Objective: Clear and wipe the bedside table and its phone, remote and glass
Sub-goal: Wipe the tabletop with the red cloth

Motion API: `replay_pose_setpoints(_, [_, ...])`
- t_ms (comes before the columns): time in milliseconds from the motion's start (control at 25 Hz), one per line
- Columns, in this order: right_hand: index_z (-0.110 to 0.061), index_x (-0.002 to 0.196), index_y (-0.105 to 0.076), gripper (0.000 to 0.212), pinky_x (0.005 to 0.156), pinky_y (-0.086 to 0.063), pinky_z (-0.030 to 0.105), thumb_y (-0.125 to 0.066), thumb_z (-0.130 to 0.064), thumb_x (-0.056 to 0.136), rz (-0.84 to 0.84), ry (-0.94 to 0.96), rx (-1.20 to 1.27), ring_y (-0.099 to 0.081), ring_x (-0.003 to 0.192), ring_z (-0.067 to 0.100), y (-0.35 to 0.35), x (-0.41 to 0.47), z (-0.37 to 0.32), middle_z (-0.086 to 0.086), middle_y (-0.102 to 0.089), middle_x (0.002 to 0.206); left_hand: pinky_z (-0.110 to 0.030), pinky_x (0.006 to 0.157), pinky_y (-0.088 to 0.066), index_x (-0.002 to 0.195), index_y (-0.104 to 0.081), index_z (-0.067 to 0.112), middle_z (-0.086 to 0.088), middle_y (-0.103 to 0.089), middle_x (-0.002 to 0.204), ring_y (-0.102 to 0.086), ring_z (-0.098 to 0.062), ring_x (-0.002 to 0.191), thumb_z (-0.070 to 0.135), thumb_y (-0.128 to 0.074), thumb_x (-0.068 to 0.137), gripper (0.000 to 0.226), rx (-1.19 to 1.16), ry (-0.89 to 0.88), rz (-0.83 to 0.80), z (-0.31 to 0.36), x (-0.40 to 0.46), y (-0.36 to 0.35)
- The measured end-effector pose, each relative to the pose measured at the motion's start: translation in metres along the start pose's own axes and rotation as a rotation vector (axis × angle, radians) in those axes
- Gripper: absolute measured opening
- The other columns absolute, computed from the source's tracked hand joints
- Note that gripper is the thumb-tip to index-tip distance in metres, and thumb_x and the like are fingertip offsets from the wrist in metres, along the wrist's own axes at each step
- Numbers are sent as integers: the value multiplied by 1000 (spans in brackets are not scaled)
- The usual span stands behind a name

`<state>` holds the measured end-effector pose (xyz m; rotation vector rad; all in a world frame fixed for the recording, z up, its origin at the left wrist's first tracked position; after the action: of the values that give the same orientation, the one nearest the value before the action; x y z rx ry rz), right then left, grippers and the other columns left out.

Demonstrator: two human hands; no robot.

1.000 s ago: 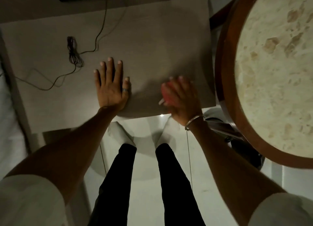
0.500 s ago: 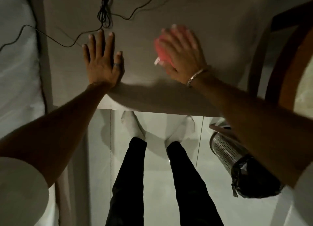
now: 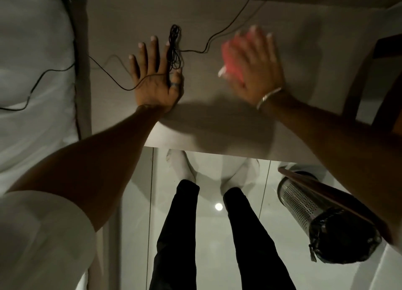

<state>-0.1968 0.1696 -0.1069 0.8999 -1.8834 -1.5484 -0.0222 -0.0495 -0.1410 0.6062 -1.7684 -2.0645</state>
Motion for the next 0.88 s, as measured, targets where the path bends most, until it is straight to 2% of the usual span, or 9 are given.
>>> replay_pose_setpoints(160, [-29,155,-38,54,124,-20,59,-35,-53,106,-200,923,7,-25,154,36,-11,-118,-65,5,-34,165,-65,128,-5,169,-11,27,-12,-10,177,-7,-40,162,57,-17,105,71,-52,1,-8,-3,-2,1])
replay_pose_setpoints(200, [-30,153,-42,51,125,-22,56,-32,-51,107,-232,888,122,-29,153,34,-8,-122,-54,4,-36,163,-65,128,-5,169,-12,27,-12,-10,177,-8,-40,162,56,-18,105,70,-57,-2,-1,-3,-4,0])
replay_pose_setpoints(280, [-34,150,-46,50,123,-28,55,-25,-50,108,-316,381,443,-35,151,34,-15,-100,-20,5,-44,159,-65,128,-4,168,-12,26,-13,-11,176,-9,-41,162,56,-20,105,70,-56,-14,17,-4,-3,-2])
replay_pose_setpoints(400, [-29,157,-31,62,125,-20,57,-26,-58,103,-26,-408,39,-21,155,40,-5,-36,10,8,-31,165,-65,128,-4,168,-12,26,-13,-11,176,-8,-41,162,55,-20,106,69,-109,-14,-8,-3,-1,0])
replay_pose_setpoints(440, [-28,157,-31,65,126,-18,56,-24,-60,102,-48,-359,6,-20,155,40,0,-11,-7,8,-30,166,-65,128,-4,168,-12,26,-12,-10,177,-7,-40,163,55,-20,107,69,-108,-26,-14,-5,-3,2])
replay_pose_setpoints(560, [-28,157,-29,64,124,-21,58,-31,-58,101,-225,299,-70,-19,155,37,-5,54,-62,4,-30,166,-66,128,-5,168,-15,29,-9,-9,177,-7,-37,163,57,-20,108,67,-57,-93,-27,-34,-24,3])
replay_pose_setpoints(680, [-29,158,-28,63,125,-14,58,-36,-51,99,-149,36,-31,-12,157,38,-8,104,-96,4,-24,168,-61,129,-3,168,-14,31,-6,-9,177,-6,-34,163,59,-17,108,67,-48,23,-3,-99,-55,7])
replay_pose_setpoints(800, [-19,146,-45,60,125,-16,45,-19,-55,105,-325,510,312,-43,142,33,-26,101,-177,15,-52,148,-52,130,1,168,-16,30,-9,-14,177,-10,-34,163,59,-20,107,68,-41,36,44,-133,-68,12])
replay_pose_setpoints(880, [-11,136,-50,62,121,-26,47,-13,-52,107,-330,292,673,-54,129,36,-36,116,-203,19,-62,133,-47,130,3,168,-17,28,-10,-15,176,-11,-35,163,58,-24,107,69,-51,30,55,-147,-72,12])
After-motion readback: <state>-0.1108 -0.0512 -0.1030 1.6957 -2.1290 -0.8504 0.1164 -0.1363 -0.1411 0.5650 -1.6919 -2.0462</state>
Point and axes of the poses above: each hand's wrist, its own x-axis towards the middle knuckle, its own y-axis out of the back of the hand, z = x × y, the point moved 4 cm from there along x, towards the middle knuckle
